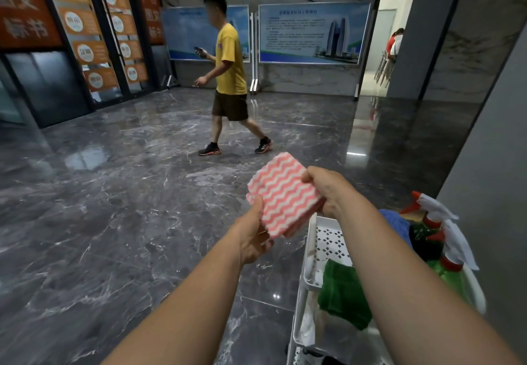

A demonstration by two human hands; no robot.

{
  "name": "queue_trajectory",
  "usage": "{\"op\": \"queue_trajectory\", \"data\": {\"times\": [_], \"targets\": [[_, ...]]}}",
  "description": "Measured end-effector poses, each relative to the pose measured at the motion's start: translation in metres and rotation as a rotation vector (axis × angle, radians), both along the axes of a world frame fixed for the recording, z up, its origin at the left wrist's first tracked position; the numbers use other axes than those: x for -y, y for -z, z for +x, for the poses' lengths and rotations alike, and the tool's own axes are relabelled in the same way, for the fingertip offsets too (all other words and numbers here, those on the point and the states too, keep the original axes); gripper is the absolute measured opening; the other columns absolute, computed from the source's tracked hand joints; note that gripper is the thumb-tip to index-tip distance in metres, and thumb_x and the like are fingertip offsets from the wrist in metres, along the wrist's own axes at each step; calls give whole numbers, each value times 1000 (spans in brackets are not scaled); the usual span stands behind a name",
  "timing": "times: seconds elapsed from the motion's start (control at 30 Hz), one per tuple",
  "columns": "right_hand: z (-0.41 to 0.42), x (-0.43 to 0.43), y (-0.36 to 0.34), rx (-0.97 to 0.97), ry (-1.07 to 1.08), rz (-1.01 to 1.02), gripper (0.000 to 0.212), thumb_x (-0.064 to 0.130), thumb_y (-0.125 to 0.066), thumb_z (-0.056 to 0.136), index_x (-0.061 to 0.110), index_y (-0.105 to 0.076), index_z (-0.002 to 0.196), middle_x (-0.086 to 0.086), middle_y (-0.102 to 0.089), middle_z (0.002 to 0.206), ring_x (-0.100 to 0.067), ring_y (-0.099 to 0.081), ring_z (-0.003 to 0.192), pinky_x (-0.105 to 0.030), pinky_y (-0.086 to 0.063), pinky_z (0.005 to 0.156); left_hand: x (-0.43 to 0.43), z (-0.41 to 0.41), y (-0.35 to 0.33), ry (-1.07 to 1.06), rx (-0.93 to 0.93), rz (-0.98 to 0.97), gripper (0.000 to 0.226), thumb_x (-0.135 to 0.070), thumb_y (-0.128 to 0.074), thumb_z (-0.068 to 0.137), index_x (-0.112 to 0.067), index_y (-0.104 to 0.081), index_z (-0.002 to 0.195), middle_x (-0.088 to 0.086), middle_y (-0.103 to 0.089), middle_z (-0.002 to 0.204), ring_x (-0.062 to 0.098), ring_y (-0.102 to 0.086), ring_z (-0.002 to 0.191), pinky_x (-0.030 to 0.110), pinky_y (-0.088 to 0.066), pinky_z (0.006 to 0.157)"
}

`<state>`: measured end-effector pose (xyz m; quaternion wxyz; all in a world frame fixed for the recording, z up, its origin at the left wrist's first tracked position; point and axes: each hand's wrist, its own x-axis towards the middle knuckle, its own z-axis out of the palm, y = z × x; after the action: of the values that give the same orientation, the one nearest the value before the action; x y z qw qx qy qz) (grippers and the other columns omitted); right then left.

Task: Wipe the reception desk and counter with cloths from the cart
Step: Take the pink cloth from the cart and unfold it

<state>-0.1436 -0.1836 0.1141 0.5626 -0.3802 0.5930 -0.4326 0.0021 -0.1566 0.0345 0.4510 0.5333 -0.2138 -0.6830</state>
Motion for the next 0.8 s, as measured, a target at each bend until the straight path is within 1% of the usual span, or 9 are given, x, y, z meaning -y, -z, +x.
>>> {"op": "queue_trajectory", "data": {"times": [0.13, 0.23, 0.33, 0.4, 0.5, 0.57, 0.67, 0.77, 0.8], "targets": [[4, 1, 7, 24, 2, 21, 12, 2, -50, 81, 6, -59, 88, -10, -60, 82, -22, -56, 64, -33, -50, 66, -9, 3, -4, -93, -82, -53, 38, -38, -54, 96, -6, -65, 113, 5, -75, 88, 16, -70, 67, 26, -55, 56], [12, 3, 17, -28, -99, 9, 11, 16, -61, 87, 7, -66, 90, -9, -69, 83, -22, -64, 66, -33, -55, 68, -10, 17, 0, -205, -84, -106, 29, -12, -55, 97, -3, -59, 124, 13, -72, 105, 23, -70, 81, 32, -59, 59], [28, 6, 30, -152, -128, -51, 30, 19, -72, 86, -3, -66, 105, -16, -72, 90, -25, -67, 70, -41, -58, 77, -17, 37, -3, -232, -70, -176, 28, -5, -51, 96, -3, -58, 123, 14, -71, 106, 23, -71, 83, 34, -60, 61], [42, 4, 35, -202, -142, -81, 23, 14, -72, 87, -3, -66, 101, -18, -71, 93, -25, -66, 71, -41, -58, 79, -25, 51, -7, -249, -50, -195, 27, -1, -52, 94, 2, -56, 121, 13, -72, 94, 20, -71, 71, 28, -57, 51], [63, -4, 36, -263, -174, -123, 10, 12, -71, 87, 7, -62, 87, -11, -68, 84, -16, -60, 61, -20, -53, 51, -41, 74, -13, -270, 11, -215, 42, 9, -56, 88, 2, -49, 128, 16, -70, 101, 22, -71, 72, 31, -58, 50], [80, -13, 32, -311, -179, -181, 12, 13, -72, 86, 7, -62, 89, -10, -67, 90, -18, -62, 67, -17, -49, 51, -55, 92, -18, -299, 92, -255, 55, 12, -56, 85, -5, -43, 136, 15, -66, 110, 20, -69, 69, 30, -56, 49], [111, -29, 23, -473, -162, -299, 32, 17, -72, 85, 10, -55, 111, -3, -58, 105, -20, -57, 93, -26, -46, 77, -85, 119, -28, -335, 283, -345, 68, 9, -54, 88, -22, -27, 141, 7, -64, 96, 20, -63, 72, 34, -54, 62], [151, -50, 17, -496, -246, -410, 14, 5, -62, 87, 17, -55, 89, -2, -59, 93, -20, -55, 87, -25, -44, 70, -122, 149, -40, -342, 469, -458, 54, 10, -48, 90, -23, -33, 130, 12, -64, 88, 22, -57, 71, 33, -49, 64], [165, -59, 14, -482, -291, -441, 20, -1, -58, 87, 18, -57, 80, -1, -60, 85, -19, -56, 83, -24, -43, 63, -136, 160, -43, -341, 555, -474, 45, 9, -47, 90, -19, -41, 125, 13, -64, 92, 20, -57, 71, 30, -48, 63]]}}
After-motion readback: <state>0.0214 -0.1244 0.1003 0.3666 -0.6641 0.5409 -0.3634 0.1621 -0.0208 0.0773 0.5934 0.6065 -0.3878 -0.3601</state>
